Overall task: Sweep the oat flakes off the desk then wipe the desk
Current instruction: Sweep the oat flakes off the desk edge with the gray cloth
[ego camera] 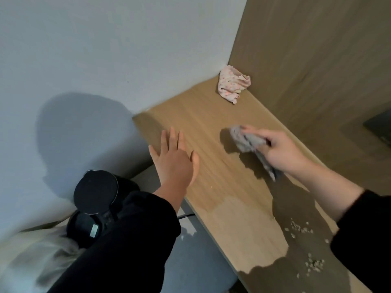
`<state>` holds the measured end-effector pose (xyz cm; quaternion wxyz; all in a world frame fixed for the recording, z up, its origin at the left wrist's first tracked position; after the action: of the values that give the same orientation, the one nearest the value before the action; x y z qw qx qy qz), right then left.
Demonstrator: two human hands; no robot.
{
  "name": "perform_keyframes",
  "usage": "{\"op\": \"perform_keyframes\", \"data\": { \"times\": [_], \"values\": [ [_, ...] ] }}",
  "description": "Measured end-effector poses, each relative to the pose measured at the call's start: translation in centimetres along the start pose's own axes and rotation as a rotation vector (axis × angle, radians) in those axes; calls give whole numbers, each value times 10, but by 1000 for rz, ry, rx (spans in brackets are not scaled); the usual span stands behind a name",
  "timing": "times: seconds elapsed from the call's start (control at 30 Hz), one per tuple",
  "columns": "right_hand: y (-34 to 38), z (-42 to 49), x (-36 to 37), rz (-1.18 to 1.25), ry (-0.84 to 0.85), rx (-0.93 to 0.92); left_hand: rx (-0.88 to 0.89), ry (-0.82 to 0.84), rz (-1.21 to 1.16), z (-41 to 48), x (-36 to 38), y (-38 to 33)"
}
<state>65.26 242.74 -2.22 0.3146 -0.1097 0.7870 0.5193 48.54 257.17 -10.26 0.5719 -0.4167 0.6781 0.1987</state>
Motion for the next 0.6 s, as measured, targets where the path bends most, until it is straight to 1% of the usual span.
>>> {"op": "perform_keyframes", "data": {
  "times": [0.1,0.17,0.23,0.27,0.33,0.4,0.53,0.6],
  "values": [
    [-23,56,-13,-103,-125,85,3,-34,-27,0,1,0],
    [-32,90,2,-204,-143,127,-5,-53,-44,1,1,2],
    [-27,114,20,-279,-116,98,-7,-70,-73,0,0,3],
    [-19,121,30,-288,-72,51,-5,-74,-73,0,0,2],
    [-1,117,50,-282,71,-78,0,-81,-57,0,-2,2],
    [7,87,71,-260,225,-193,3,-86,-49,0,-4,2],
    [-5,-3,102,-249,527,-264,4,-95,-69,-1,-6,3],
    [-9,-27,107,-248,609,-268,4,-98,-63,-1,-7,3]
  ]
}}
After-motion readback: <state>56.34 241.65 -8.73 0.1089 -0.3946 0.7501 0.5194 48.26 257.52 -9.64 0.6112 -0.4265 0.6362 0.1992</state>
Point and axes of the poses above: each hand's wrist, its own z-axis towards the middle knuckle, its own x-axis out of the palm, y = z × x, the point moved 9 cm from there along z, towards the middle knuckle, and after that the axes turned 8 degrees about y, right-handed, at the moved point
